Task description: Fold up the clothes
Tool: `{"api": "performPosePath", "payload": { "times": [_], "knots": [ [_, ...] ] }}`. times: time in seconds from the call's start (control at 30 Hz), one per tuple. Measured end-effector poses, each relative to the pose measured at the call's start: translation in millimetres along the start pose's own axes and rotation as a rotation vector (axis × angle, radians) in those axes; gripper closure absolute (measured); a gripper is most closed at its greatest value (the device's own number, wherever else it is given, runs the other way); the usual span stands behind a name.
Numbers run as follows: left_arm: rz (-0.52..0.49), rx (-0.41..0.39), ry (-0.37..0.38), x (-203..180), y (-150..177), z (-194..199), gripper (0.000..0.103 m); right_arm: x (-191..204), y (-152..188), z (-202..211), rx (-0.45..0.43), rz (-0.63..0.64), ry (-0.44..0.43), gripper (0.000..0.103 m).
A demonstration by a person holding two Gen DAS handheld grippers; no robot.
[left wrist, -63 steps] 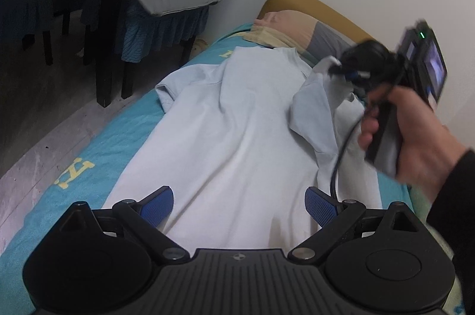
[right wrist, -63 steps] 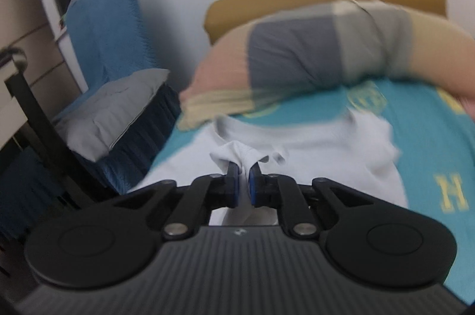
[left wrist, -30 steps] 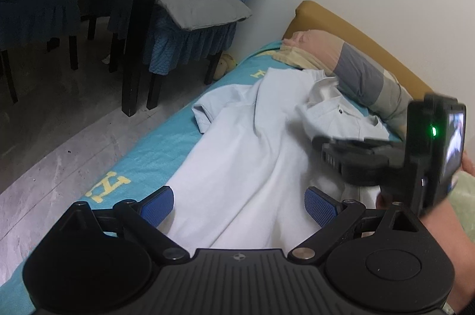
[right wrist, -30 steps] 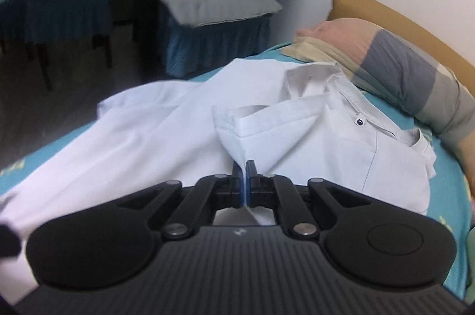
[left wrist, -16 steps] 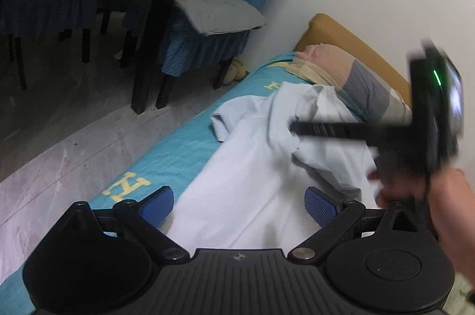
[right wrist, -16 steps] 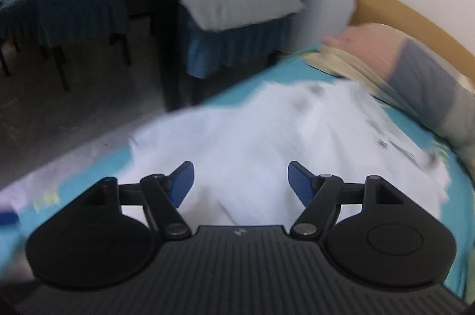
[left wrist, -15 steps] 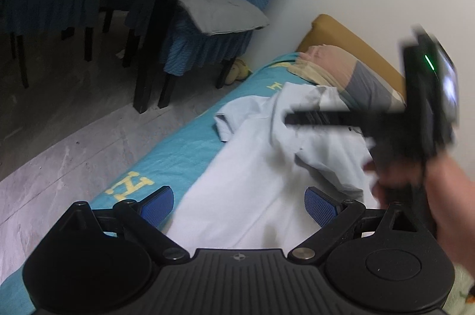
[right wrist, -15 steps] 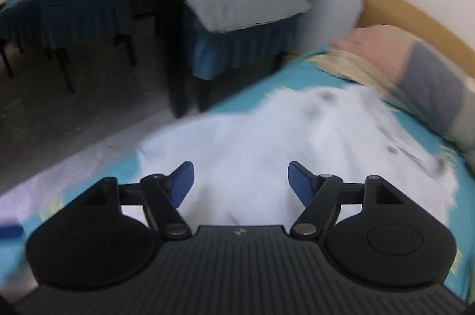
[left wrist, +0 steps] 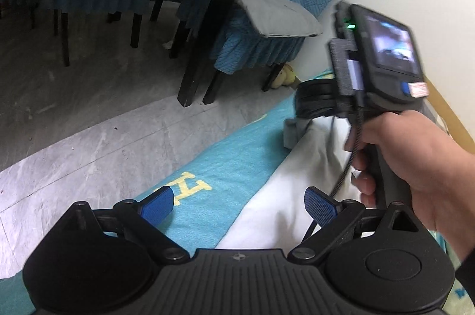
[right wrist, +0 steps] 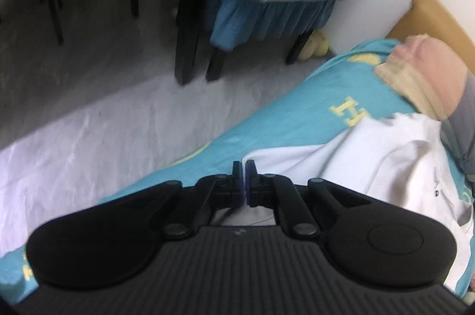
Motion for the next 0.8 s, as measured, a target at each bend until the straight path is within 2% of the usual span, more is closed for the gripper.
{"api": "performPosePath", "payload": {
  "times": [0.13, 0.33, 0.53, 0.63, 0.67, 0.73, 0.8],
  "knots": [
    [-0.031, -0.017, 0.011, -6.5, 2.8, 2.3, 0.007, -39.8, 18.6, 39.1, -0.135, -0.153, 0.066, 0.099],
    [-0.099, -0.044, 0.049, -21.7, 11.6, 9.5, 0.007, -91.4, 106.1, 58.5, -0.221, -0.399, 0.167, 0.098],
    [-0.249, -0.08, 0.075, -47.8, 34.1, 13.4, 0.007, -143.2, 196.8, 78.4, -0.304, -0.645, 0.267, 0.097],
    [-0.321, -0.102, 0.084, -62.2, 43.4, 15.3, 0.007, -140.7, 204.5, 106.7, -0.334, -0.675, 0.226, 0.092],
    [-0.336, -0.105, 0.086, -65.4, 46.4, 16.2, 0.007, -139.6, 206.7, 116.3, -0.343, -0.684, 0.211, 0.085],
    [-0.363, -0.109, 0.091, -71.6, 52.6, 18.2, 0.007, -137.4, 211.1, 135.7, -0.363, -0.702, 0.182, 0.047],
    [-0.378, -0.108, 0.095, -76.0, 57.7, 20.7, 0.007, -135.2, 215.5, 155.1, -0.382, -0.72, 0.152, 0.035]
  ]
}}
Point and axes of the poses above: each gripper's, at about its wrist camera, not at the fingertips, and z roughly against the way its jaws point, x to its left, y to its underside, the point moved 7 cm from there along -z, roughly the way its jaws point, and after that the axes turned 6 degrees about z, right-handed, at the moved point
